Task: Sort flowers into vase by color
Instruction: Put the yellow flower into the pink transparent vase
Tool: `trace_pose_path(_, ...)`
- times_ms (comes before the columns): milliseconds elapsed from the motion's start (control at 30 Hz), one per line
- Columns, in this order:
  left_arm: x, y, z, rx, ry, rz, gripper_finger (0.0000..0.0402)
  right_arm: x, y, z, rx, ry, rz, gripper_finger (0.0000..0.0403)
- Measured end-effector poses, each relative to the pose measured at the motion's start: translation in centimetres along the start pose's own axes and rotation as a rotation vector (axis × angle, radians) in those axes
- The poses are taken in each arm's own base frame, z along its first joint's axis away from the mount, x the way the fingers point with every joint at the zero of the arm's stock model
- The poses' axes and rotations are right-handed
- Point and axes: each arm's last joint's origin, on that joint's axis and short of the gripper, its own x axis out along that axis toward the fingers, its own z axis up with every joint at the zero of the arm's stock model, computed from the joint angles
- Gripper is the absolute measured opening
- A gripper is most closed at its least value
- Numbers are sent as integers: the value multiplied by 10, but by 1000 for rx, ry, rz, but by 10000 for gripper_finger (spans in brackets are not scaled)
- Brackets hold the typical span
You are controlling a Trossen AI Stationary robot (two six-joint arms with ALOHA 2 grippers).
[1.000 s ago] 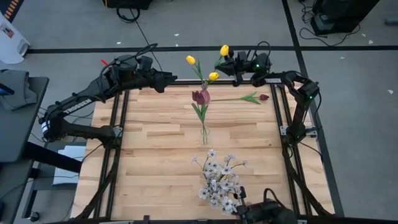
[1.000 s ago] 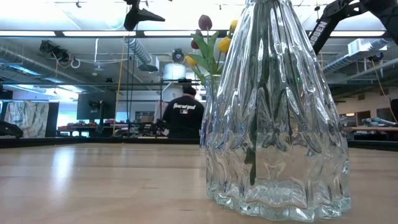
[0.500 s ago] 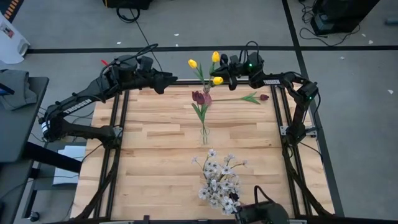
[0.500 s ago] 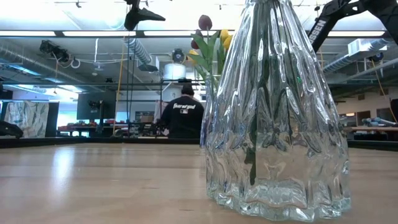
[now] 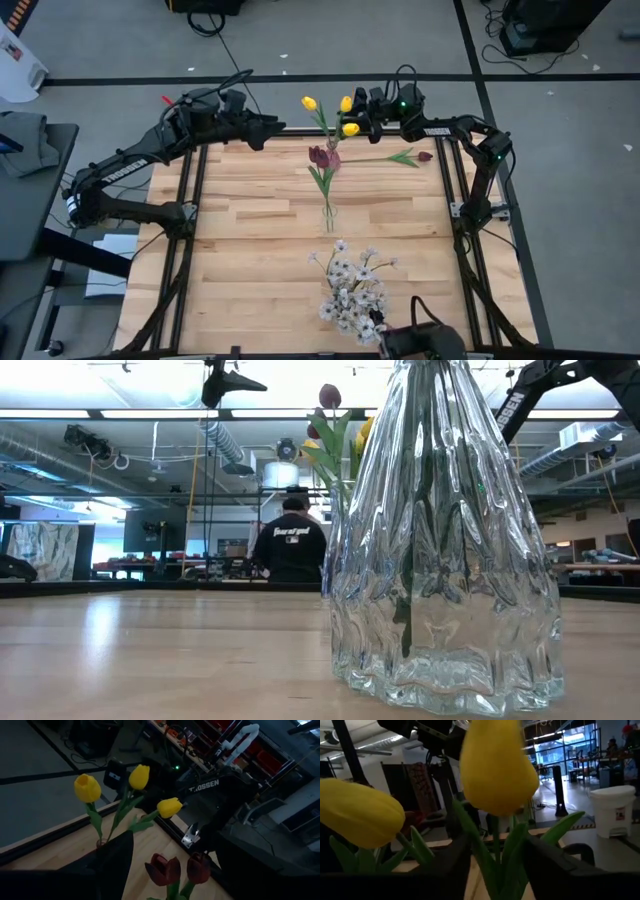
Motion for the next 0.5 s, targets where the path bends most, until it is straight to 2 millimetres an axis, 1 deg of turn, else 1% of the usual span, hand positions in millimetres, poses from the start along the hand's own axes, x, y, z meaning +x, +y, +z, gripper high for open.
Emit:
trace_pose_path(233, 0, -1, 1, 2, -10, -6, 282, -9, -4, 3, 42, -8, -21, 247)
trace_pose_path(500, 0, -1, 1, 1, -10, -6, 282, -31, -13, 10, 111, -9, -28, 304)
